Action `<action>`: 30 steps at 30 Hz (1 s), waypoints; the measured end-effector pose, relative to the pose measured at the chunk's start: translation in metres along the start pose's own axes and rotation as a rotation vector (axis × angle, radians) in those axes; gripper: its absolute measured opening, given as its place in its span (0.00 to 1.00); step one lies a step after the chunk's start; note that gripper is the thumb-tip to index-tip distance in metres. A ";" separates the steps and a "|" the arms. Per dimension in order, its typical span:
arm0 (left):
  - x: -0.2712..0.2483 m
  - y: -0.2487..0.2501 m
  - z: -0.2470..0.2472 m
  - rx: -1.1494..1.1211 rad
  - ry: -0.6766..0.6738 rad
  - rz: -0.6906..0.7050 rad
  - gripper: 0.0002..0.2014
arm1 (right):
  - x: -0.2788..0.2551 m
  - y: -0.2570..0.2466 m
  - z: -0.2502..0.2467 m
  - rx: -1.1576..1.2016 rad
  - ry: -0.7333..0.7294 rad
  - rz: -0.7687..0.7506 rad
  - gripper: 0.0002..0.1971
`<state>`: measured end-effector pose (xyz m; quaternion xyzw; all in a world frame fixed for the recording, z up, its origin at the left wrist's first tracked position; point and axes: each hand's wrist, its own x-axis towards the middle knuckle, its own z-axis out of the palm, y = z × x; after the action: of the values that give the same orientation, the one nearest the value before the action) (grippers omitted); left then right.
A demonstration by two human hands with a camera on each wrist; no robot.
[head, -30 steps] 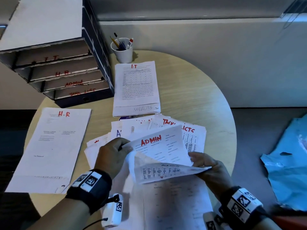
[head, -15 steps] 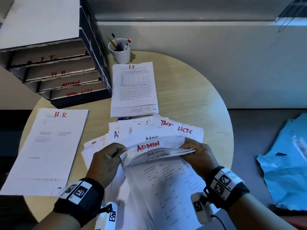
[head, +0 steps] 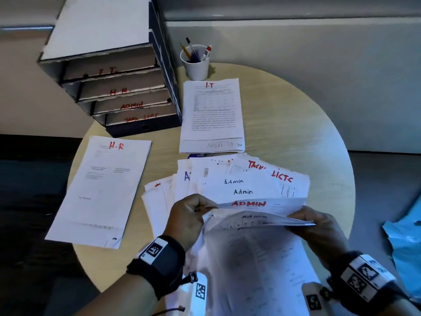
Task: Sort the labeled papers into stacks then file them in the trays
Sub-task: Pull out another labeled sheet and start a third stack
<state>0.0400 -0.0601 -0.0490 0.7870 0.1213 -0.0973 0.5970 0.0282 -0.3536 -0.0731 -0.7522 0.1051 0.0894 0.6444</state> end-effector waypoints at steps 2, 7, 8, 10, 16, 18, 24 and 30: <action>0.003 0.002 0.000 0.023 -0.091 0.038 0.12 | 0.000 0.002 -0.003 -0.035 0.024 0.008 0.12; 0.028 -0.003 -0.007 0.235 -0.180 0.011 0.17 | -0.008 0.005 -0.019 0.025 -0.018 0.056 0.15; 0.037 -0.003 -0.008 0.417 -0.201 0.049 0.17 | -0.011 0.005 -0.020 0.041 -0.030 0.062 0.13; 0.052 0.000 -0.004 0.852 -0.325 0.068 0.28 | -0.014 0.004 -0.022 0.100 -0.013 0.077 0.08; 0.063 0.008 0.014 0.940 -0.291 -0.031 0.24 | -0.007 0.009 -0.020 0.481 0.004 0.117 0.41; 0.057 0.007 0.012 0.722 -0.262 0.019 0.13 | -0.006 0.011 -0.021 0.463 0.026 0.117 0.36; 0.018 0.016 -0.001 0.080 -0.474 -0.015 0.06 | -0.007 0.021 -0.022 0.072 0.054 0.018 0.09; 0.034 0.014 -0.007 0.080 -0.407 -0.050 0.17 | -0.003 0.006 -0.014 0.105 0.023 -0.016 0.07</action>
<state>0.0763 -0.0543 -0.0445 0.7711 0.0139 -0.2738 0.5747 0.0236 -0.3685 -0.0759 -0.7190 0.1110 0.0698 0.6825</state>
